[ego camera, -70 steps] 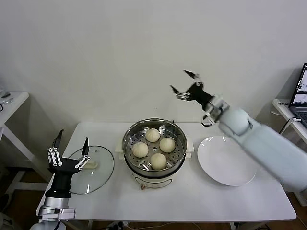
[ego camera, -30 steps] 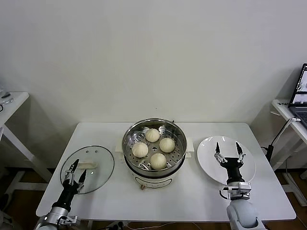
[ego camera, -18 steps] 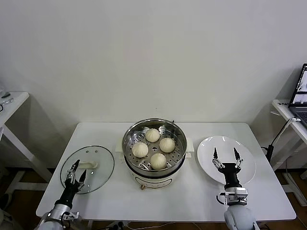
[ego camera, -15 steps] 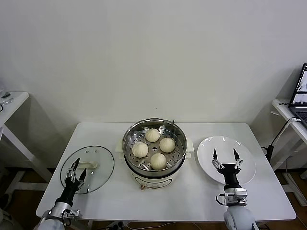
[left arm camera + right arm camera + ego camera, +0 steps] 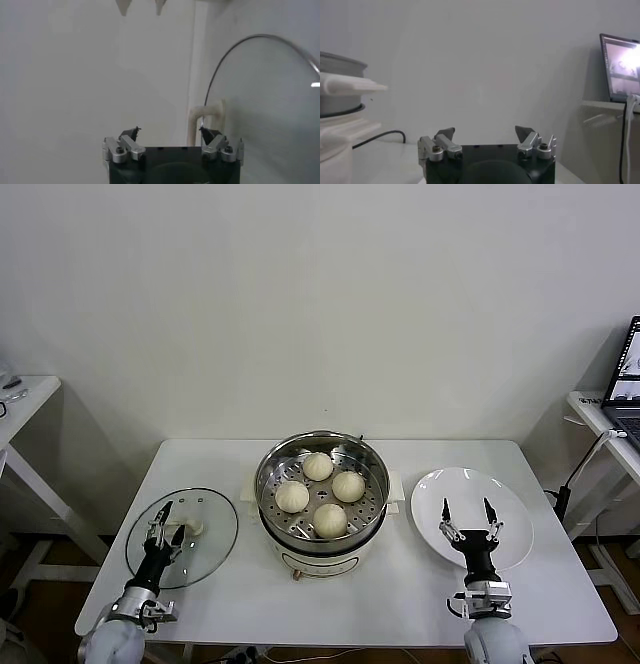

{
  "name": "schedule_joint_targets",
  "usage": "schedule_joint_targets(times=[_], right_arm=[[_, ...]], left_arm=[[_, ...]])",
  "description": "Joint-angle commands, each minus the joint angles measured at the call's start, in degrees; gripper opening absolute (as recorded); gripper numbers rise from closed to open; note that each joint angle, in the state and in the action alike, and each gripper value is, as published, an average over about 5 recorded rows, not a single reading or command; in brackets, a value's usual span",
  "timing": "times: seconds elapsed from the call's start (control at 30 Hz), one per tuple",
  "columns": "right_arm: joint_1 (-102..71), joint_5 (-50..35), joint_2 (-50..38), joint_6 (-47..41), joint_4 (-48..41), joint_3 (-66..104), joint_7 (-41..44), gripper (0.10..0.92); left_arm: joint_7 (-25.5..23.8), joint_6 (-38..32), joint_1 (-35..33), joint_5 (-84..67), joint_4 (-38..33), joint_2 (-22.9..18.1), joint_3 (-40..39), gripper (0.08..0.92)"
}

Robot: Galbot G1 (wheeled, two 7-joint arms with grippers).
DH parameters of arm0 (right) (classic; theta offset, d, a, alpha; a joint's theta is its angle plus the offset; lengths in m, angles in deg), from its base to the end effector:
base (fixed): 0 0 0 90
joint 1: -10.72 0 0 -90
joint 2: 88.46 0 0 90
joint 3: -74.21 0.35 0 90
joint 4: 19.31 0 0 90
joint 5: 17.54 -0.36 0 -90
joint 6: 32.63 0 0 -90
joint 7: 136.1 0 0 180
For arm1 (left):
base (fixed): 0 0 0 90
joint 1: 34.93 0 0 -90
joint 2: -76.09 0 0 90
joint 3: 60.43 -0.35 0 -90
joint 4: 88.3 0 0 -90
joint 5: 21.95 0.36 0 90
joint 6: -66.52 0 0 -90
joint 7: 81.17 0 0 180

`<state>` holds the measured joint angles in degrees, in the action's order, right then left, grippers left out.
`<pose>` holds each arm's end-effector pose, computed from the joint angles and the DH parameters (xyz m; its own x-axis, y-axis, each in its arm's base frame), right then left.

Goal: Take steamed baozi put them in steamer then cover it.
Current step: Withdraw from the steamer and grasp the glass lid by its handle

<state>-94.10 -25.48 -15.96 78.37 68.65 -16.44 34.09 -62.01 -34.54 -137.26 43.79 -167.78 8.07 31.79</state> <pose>0.2590 -0.1052 -0.4277 -0.9898 0.1092 -0.0918 0.1218 0.9818 -0.1455 0.2643 0.1683 -0.4471 -0.9974 0.0671 0.0270 0.0322 0.0775 0.9965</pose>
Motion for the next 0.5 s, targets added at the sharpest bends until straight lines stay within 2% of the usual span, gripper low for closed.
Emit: schedule_joint_targets(times=[0.03, 0.3, 0.5], right_arm=[[-0.2, 0.8, 0.4, 0.3, -0.3, 0.1, 0.1, 0.823], [0.0, 1.1, 0.4, 0.3, 0.0, 0.1, 0.1, 0.823], [0.2, 1.1, 0.1, 0.3, 0.2, 0.2, 0.0, 0.823]], left_arm=[[0.1, 0.3, 3.4, 0.5, 2.7, -0.1, -0.7, 0.823], [-1.1, 1.7, 4.4, 1.1, 4.5, 0.0, -1.1, 0.814], [-1.7, 1.7, 4.8, 1.6, 6.1, -0.1, -1.0, 0.67]])
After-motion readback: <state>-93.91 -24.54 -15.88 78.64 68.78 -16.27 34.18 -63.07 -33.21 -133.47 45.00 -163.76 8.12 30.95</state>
